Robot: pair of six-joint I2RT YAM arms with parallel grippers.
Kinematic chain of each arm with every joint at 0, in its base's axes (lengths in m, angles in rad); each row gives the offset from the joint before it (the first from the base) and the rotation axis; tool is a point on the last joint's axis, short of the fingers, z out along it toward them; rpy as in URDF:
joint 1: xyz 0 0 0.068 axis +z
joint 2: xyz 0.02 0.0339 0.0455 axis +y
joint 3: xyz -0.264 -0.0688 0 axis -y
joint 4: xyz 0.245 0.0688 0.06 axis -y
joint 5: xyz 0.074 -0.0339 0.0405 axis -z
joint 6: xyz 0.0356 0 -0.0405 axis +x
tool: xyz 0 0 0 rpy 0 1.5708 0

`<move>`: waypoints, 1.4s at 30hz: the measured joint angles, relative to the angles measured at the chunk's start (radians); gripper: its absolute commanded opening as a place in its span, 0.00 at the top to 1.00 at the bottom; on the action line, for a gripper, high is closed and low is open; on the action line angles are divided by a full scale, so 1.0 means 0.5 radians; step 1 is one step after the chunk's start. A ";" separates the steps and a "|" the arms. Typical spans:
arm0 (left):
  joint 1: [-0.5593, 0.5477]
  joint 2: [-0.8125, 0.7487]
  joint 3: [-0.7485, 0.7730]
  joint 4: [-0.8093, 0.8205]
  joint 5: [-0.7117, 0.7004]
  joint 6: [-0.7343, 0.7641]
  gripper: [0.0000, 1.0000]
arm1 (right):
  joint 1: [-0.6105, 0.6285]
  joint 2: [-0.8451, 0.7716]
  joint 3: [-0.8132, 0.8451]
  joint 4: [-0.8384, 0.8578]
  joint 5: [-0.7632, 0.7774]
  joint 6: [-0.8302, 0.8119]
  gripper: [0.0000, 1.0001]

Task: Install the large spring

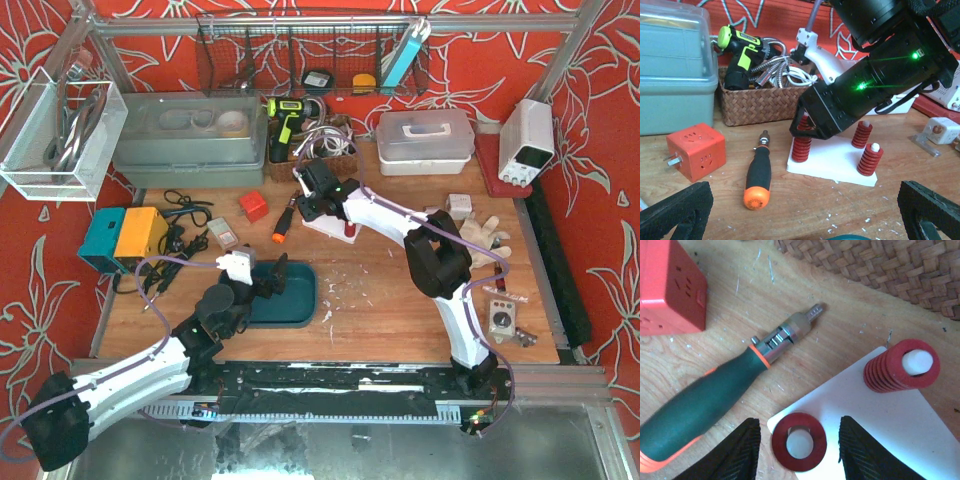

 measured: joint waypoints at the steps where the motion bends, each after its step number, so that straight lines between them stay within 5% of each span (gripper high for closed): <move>1: 0.000 -0.001 0.000 0.000 0.000 0.002 0.00 | -0.001 0.000 0.013 -0.005 0.001 0.004 0.45; 11: 0.000 0.017 -0.001 0.010 0.000 0.041 0.00 | -0.011 -0.201 -0.104 -0.085 0.000 0.043 0.26; 17: 0.001 0.026 -0.002 0.031 0.058 0.087 0.00 | -0.033 -0.887 -0.649 -0.036 0.085 0.030 0.03; 28: 0.032 0.227 0.004 0.325 0.045 0.487 0.00 | -0.243 -2.056 -1.858 0.472 0.685 -0.152 0.01; 33: 0.314 0.401 0.070 0.341 -0.005 0.575 0.00 | -0.411 -2.251 -2.316 0.883 0.913 -0.368 0.01; 42: 0.917 0.610 0.052 0.467 0.124 0.458 0.00 | -0.746 -2.216 -2.603 1.388 1.096 -0.564 0.01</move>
